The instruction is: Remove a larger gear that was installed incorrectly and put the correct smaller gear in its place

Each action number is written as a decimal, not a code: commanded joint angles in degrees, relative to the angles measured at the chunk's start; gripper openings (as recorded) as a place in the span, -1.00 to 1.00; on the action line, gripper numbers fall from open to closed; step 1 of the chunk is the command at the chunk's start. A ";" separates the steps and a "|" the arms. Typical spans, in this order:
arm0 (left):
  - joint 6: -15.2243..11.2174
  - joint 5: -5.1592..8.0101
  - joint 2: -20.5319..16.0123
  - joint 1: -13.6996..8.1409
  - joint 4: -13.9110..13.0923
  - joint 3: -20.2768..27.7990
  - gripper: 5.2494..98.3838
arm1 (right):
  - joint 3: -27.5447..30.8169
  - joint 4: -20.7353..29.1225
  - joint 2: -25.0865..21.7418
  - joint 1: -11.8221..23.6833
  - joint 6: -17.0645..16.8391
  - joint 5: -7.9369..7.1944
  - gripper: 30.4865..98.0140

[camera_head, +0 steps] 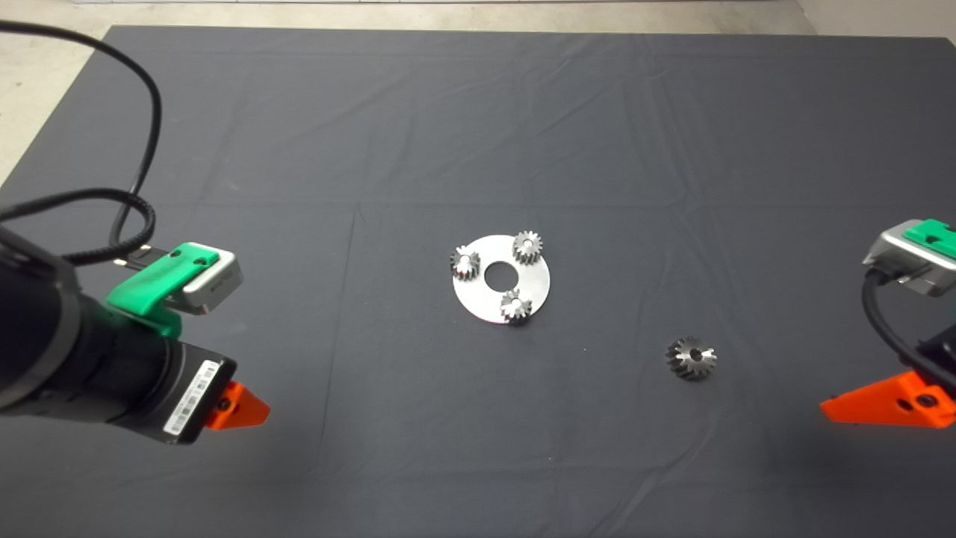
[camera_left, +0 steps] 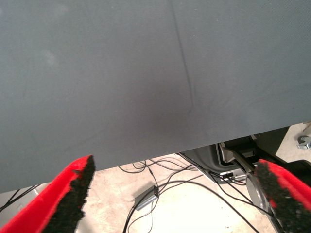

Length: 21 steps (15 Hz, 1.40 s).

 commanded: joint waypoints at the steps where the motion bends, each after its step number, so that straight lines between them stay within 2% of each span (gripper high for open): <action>1: -0.04 2.17 -0.64 -1.12 -0.84 0.82 0.70 | 0.66 1.78 -0.41 1.16 0.28 0.13 0.97; 3: -0.12 2.52 -1.33 -1.12 -0.84 0.47 0.78 | 0.49 1.66 -0.32 1.16 0.54 0.18 0.97; 4: -0.04 2.61 -2.65 -1.12 -0.84 1.12 0.78 | 0.66 1.96 -0.05 1.16 0.57 0.65 0.97; 5: -0.04 2.69 -3.86 -1.12 -0.84 1.44 0.85 | 0.57 1.96 -0.23 1.16 0.63 0.47 0.97; 7: 0.02 4.10 -8.71 -1.12 -0.84 0.91 0.88 | 0.57 1.78 1.22 1.16 0.54 -0.50 0.97; 8: 0.62 4.19 -10.26 -1.14 -0.84 1.37 0.89 | 0.66 1.69 1.73 1.16 0.54 -1.63 0.97; 10: 1.46 3.93 -10.26 -1.21 -0.90 1.53 0.99 | 0.66 1.64 1.62 1.16 0.63 -1.23 0.97; 12: 1.73 3.84 -9.91 -1.21 -0.93 2.75 0.99 | 0.66 1.69 2.06 1.43 -0.08 -1.20 0.97; 19: 1.25 3.43 -9.15 -1.21 -0.96 2.99 0.99 | 0.80 1.87 1.26 1.51 0.54 -1.19 0.97; 21: 1.37 2.09 -8.68 -1.21 -1.00 3.11 0.99 | 0.75 1.78 1.09 1.51 0.55 -1.46 0.97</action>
